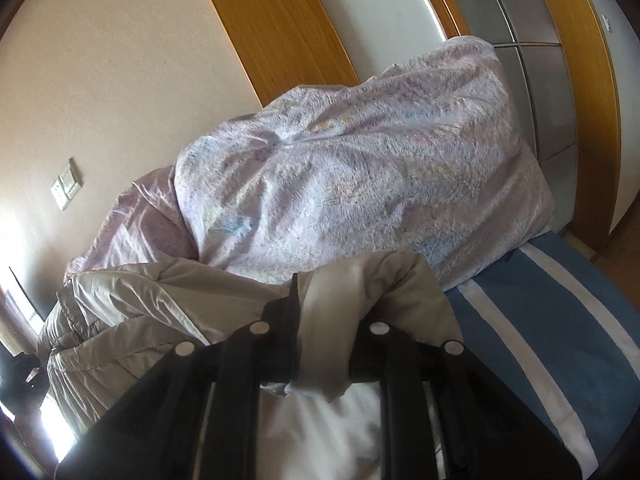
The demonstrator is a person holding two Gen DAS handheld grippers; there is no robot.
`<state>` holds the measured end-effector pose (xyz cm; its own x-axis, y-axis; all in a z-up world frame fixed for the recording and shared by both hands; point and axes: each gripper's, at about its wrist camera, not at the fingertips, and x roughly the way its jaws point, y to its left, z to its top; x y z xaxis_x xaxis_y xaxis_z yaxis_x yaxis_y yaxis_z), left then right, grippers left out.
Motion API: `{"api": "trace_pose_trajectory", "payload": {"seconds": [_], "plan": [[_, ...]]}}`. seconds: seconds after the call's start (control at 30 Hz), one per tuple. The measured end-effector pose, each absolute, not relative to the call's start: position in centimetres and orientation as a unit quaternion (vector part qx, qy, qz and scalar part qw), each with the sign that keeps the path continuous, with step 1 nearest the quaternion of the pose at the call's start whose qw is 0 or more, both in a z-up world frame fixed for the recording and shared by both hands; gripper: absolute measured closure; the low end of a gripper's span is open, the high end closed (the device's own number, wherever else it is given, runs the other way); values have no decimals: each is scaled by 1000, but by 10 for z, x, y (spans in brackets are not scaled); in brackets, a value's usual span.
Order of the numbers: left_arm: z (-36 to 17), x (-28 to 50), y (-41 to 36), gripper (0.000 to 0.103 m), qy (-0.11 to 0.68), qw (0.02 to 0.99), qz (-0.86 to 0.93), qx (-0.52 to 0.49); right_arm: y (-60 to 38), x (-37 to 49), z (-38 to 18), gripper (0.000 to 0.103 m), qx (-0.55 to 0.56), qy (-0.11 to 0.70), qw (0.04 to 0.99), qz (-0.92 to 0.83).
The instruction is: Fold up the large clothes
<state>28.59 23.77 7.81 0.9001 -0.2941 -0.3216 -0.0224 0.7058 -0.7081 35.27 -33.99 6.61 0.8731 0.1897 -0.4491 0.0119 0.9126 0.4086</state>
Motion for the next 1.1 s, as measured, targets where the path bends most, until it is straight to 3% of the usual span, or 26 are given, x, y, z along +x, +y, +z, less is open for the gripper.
{"api": "trace_pose_trajectory", "payload": {"seconds": [0.73,1.0,1.1], "plan": [[-22,349,233,89,269,894,23,-358,-301,436,-36,81,135,363,919,-74],[-29,358,236,88,287,884,24,-368,-302,452,-52,70,143,400,903,-68],[-30,360,238,82,288,878,12,-382,-307,457,-56,65,159,411,896,-53]]}}
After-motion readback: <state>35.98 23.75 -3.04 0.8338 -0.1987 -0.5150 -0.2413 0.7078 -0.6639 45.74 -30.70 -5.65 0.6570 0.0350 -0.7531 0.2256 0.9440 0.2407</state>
